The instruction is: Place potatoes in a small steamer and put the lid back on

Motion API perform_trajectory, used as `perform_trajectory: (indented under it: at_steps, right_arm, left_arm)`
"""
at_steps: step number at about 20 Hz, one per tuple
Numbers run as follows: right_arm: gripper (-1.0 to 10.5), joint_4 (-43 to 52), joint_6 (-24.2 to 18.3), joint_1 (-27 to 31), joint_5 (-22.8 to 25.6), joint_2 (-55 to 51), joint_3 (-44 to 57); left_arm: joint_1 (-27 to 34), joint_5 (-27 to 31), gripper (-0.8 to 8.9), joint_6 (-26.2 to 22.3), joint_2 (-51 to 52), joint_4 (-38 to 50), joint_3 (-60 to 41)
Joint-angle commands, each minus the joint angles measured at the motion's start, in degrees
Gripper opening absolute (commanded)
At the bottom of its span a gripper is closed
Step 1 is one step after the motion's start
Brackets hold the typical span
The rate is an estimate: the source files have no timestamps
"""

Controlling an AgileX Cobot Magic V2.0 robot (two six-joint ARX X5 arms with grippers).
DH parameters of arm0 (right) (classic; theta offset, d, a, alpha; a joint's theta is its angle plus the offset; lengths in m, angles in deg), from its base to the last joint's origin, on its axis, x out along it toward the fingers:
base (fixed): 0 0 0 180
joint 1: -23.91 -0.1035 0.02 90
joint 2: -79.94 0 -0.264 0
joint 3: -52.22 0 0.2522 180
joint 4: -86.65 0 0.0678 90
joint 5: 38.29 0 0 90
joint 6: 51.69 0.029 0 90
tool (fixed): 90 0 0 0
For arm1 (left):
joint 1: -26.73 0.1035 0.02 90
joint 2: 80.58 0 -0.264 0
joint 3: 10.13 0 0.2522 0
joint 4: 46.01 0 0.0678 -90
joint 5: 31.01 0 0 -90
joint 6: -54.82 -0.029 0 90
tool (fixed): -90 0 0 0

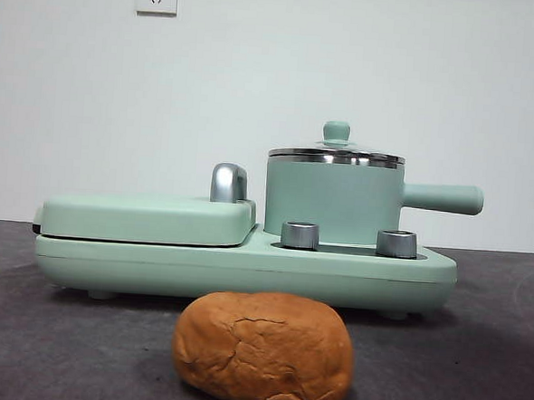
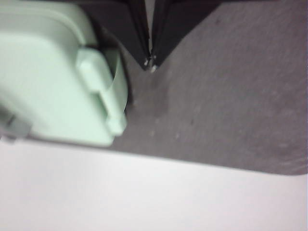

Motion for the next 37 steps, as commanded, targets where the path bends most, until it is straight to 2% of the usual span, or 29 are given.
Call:
perform_trajectory:
  at_steps: [1, 3, 5, 7, 8, 9, 12, 16, 18, 20, 25, 30, 37]
  right_arm:
    - [0.1, 0.9, 6.6, 0.0, 0.3, 0.0, 0.3]
    - [0.1, 2.3, 10.4, 0.0, 0.7, 0.0, 0.3]
    - [0.1, 5.0, 14.8, 0.0, 0.4, 0.0, 0.3]
    - [0.1, 10.2, 16.6, 0.0, -0.7, 0.0, 0.2]
    - [0.1, 12.5, 16.8, 0.0, -1.2, 0.0, 0.2]
    - [0.1, 15.3, 17.5, 0.0, -1.1, 0.0, 0.2]
    - [0.1, 21.3, 20.0, 0.0, -0.9, 0.0, -0.5]
    - [0.1, 15.7, 21.3, 0.0, -0.9, 0.1, -4.5]
    - [0.1, 10.9, 21.2, 0.0, -0.9, 0.5, -7.1]
    - [0.1, 5.6, 20.9, 0.0, -1.1, 1.7, -10.3]
    - [0.1, -3.0, 15.5, 0.0, -5.7, 7.3, -17.7]
    - [0.1, -9.2, 8.6, 0.0, -11.6, 15.6, -25.1]
    - [0.1, -16.5, -4.2, 0.0, -19.1, 27.7, -35.4]
  left_arm:
    - [-0.1, 0.1, 0.06, 6.7, 0.1, 2.0, -1.0]
    - [-0.1, -0.1, 0.06, 12.1, 0.1, 2.6, -1.0]
    - [-0.2, -2.0, 0.06, 21.6, 0.1, 4.7, -1.0]
    - [-0.2, -3.6, 0.06, 30.0, 0.1, 8.9, -1.0]
    - [-0.2, -3.9, 0.06, 32.2, 0.1, 10.9, -1.0]
    - [-0.2, -3.9, 0.06, 33.0, 0.1, 13.2, -1.0]
    - [-0.2, -3.9, 0.06, 30.9, 0.1, 17.9, -0.8]
    - [-0.2, -3.9, 0.08, 29.7, -0.2, 17.4, 2.1]
    - [-0.2, -3.9, 0.09, 26.8, -0.9, 15.0, 4.9]
    - [-0.2, -3.9, 0.08, 21.5, -2.4, 10.1, 9.0]
    - [-0.2, -7.2, 0.08, 8.8, -9.1, -2.8, 19.9]
    - [-0.2, -13.4, 0.08, -1.4, -17.7, -9.9, 29.1]
    - [-0.5, -24.3, 0.06, -13.3, -30.1, -15.3, 38.4]
